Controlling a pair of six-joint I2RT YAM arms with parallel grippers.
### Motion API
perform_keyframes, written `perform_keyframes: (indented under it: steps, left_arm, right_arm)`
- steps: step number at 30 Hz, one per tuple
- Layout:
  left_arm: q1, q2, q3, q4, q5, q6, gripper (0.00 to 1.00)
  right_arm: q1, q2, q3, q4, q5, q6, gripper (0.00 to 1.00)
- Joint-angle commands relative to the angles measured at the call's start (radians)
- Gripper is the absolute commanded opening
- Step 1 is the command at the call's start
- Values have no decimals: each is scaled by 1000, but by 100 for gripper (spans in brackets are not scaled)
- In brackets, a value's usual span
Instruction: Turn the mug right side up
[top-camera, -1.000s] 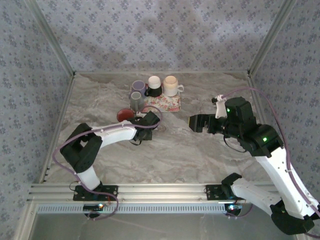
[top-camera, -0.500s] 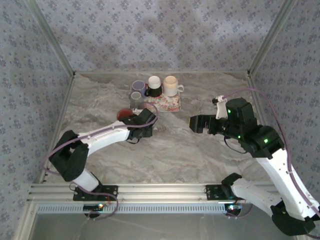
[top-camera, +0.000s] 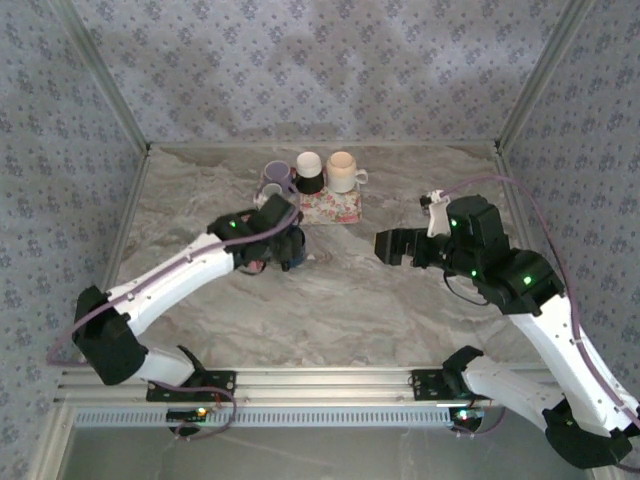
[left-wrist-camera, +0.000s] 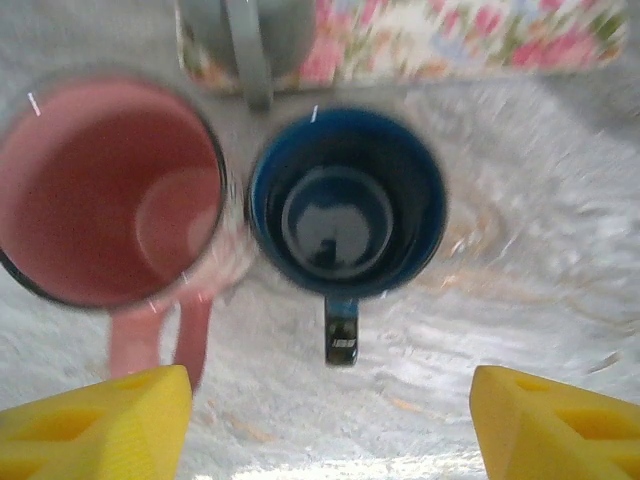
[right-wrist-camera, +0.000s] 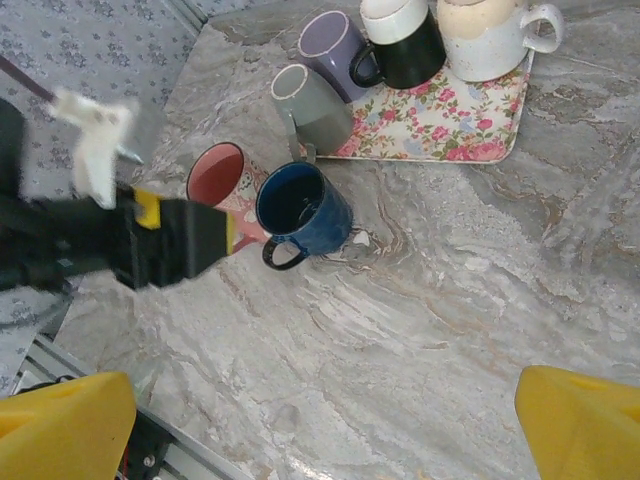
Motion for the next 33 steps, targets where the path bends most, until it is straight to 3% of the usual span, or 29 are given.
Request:
perform_keyframes:
  steps: [1, 5, 6, 7, 17, 33]
  left_arm:
    - [64, 67, 189, -88, 39, 117, 80]
    - [151, 213, 369, -100, 80, 161, 90]
    - [167, 247, 399, -103, 90, 167, 98]
    - [182, 290, 438, -107, 92, 174, 100]
    - [328, 559, 601, -62, 142, 179, 100]
    - [385, 767, 712, -68, 243, 190, 100]
  right_arm:
    - [15, 9, -1, 17, 28, 18, 100]
    - [37, 21, -1, 27, 36, 27, 100]
    - [43, 24, 0, 22, 42, 28, 100]
    - [48, 27, 0, 19, 51, 26, 100]
    - [68, 44, 36, -66, 99, 0, 100]
    - [69, 47, 31, -111, 118, -31, 100]
